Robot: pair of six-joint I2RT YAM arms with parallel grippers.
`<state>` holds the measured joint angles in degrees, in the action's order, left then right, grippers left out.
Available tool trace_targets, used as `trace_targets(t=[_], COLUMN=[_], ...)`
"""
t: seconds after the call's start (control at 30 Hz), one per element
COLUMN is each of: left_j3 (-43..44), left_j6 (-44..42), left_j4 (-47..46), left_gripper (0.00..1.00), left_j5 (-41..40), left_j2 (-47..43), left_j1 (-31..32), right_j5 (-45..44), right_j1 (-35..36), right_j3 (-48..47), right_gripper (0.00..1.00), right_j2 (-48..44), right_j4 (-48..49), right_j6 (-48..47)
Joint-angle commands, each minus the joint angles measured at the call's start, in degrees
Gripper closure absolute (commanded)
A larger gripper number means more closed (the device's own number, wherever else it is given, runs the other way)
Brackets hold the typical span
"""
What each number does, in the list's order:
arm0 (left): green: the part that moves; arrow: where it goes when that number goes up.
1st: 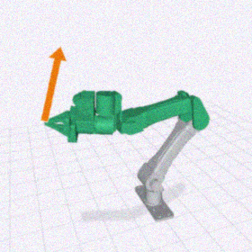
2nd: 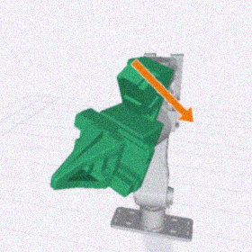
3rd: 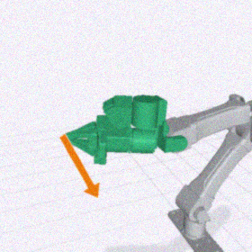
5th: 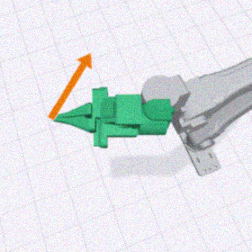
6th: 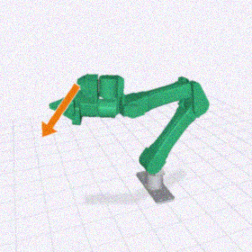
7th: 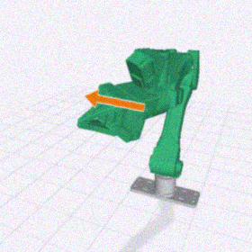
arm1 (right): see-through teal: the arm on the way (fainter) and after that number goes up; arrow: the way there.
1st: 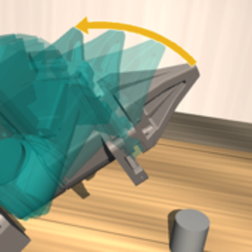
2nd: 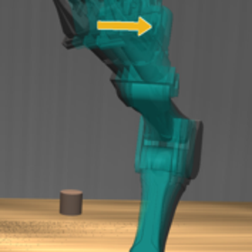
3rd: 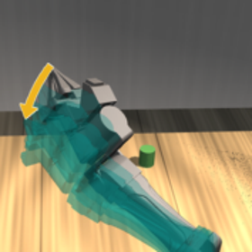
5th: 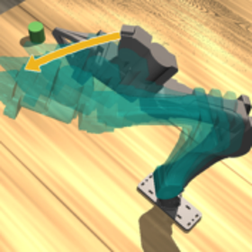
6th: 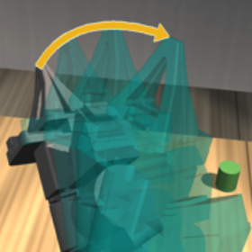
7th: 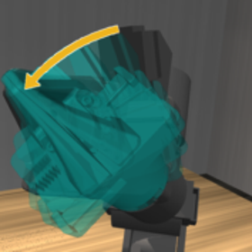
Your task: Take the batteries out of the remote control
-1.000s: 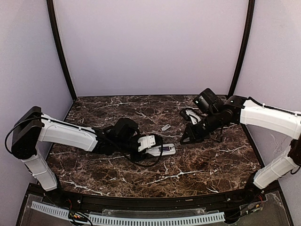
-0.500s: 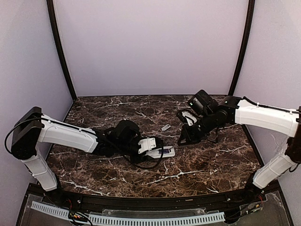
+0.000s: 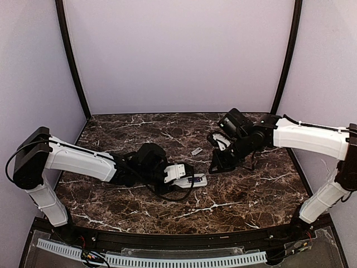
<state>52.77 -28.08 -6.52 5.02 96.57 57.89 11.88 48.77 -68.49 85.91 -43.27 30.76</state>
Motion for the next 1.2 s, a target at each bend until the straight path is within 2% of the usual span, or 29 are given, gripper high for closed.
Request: trace_targets(t=[0.0, 0.63, 1.17], left_j3=[1.1, 1.5, -0.1], left_j6=[0.2, 0.4, 2.0], left_j4=[0.5, 0.3, -2.7], left_gripper=[1.00, 1.00, 1.00], left_j5=[-0.2, -0.1, 1.5], left_j2=[-0.8, -0.8, -2.1], left_j1=[0.4, 0.6, 0.6], right_j5=[-0.9, -1.1, 3.2], right_j1=[0.6, 1.0, -0.3], right_j3=[-1.5, -1.6, 4.8], right_gripper=[1.00, 1.00, 1.00], right_j2=[0.9, 2.0, -1.5], right_j4=[0.8, 1.4, 7.1], right_j6=[0.5, 0.5, 0.4])
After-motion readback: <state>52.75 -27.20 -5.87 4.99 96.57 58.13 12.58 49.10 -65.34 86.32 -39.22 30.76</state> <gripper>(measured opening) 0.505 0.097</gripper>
